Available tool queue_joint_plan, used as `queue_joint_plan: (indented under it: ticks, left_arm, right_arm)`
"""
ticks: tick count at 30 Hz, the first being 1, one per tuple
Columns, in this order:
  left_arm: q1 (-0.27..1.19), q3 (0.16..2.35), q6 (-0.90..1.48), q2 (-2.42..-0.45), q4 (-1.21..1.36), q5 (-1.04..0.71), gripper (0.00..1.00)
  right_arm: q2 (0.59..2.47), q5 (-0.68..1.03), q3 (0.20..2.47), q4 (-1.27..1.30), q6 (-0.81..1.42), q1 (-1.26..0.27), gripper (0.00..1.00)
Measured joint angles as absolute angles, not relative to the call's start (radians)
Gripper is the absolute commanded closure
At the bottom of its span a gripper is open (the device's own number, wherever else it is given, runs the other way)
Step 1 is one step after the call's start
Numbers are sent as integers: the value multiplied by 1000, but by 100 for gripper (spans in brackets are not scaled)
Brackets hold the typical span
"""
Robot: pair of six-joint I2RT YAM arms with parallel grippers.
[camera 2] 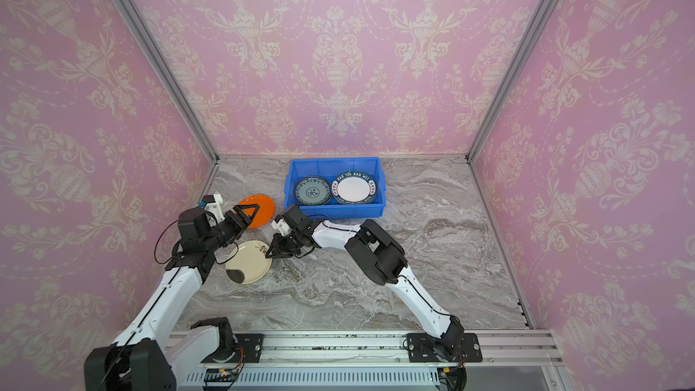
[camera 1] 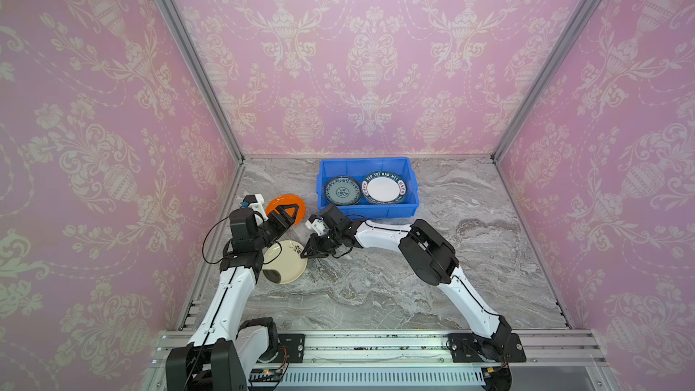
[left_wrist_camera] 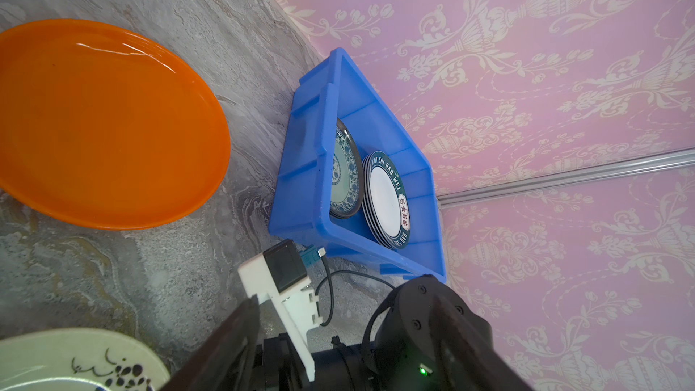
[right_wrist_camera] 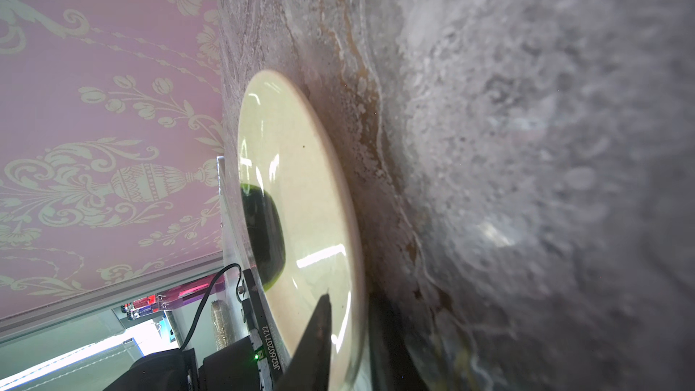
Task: Place the plates into the plastic bin on the countertop
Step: 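Grasp the rim of the cream flower-print plate with the right gripper and tilt it up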
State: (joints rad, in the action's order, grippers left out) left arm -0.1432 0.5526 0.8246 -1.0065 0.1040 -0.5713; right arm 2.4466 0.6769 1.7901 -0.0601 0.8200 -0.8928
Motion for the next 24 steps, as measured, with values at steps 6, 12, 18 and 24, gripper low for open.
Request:
queue_joint_plan:
  ticks: [6, 12, 18, 24]
  left_arm:
    - [-143, 553, 825, -1008, 104, -571, 26]
    - [-143, 553, 825, -1012, 105, -571, 26]
    - [-143, 558, 825, -1029, 105, -571, 26]
    - [-140, 635, 825, -1087, 111, -571, 27]
  right_arm:
    - [2448, 659, 1794, -74, 809, -897, 87]
    - [2446, 650, 1794, -81, 796, -899, 97]
    - [2426, 638, 1779, -113, 782, -904, 100]
    - [2323, 590, 1699, -273, 707, -903, 100]
